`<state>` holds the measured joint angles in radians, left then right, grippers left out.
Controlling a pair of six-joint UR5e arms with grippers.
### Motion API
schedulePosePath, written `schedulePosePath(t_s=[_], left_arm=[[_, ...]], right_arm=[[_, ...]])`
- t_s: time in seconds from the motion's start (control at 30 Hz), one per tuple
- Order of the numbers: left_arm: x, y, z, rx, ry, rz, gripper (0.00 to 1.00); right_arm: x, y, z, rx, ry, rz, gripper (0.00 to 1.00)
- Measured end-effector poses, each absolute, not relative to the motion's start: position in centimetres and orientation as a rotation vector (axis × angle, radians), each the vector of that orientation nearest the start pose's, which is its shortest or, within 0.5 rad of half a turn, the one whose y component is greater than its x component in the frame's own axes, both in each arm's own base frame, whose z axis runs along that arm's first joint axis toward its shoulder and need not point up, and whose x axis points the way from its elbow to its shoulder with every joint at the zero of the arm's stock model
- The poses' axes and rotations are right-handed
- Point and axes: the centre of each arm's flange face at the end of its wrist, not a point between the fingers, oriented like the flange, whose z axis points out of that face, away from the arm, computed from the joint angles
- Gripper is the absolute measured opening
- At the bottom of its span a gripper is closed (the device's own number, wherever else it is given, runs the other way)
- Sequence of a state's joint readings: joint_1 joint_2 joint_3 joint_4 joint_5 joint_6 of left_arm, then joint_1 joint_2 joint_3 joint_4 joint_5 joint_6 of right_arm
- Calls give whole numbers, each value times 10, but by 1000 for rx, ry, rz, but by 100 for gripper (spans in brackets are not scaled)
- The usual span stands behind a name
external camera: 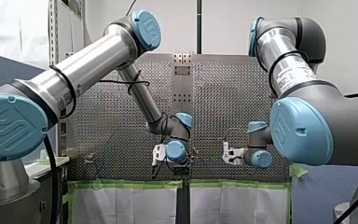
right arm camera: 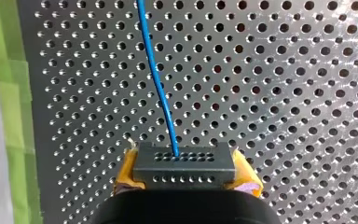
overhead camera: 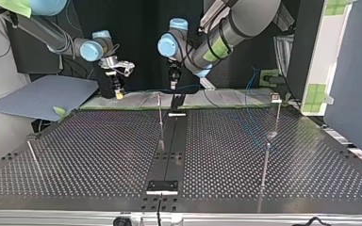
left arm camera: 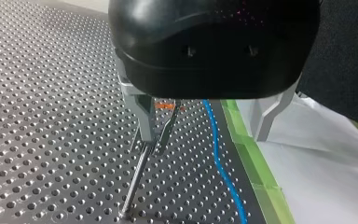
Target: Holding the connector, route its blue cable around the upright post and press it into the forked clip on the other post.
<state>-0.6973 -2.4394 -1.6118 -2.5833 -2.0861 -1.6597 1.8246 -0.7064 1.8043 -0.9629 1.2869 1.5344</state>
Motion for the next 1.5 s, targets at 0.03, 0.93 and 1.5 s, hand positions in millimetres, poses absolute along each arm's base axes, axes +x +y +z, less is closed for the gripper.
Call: schedulePosePath(t_s=[0.03,0.93,1.5], left_arm=[[416,-457,4,228,1861,-44,100],[420,-454,4,223,1864,-38,100],[418,-453,1,240,1880,-44,100]], right_arm=[[302,-522,-24,1714,-973,1506,0],[296,-488,-4,1695,-954,1527,0],[296,-484,-3,1704,-941,1544,0]])
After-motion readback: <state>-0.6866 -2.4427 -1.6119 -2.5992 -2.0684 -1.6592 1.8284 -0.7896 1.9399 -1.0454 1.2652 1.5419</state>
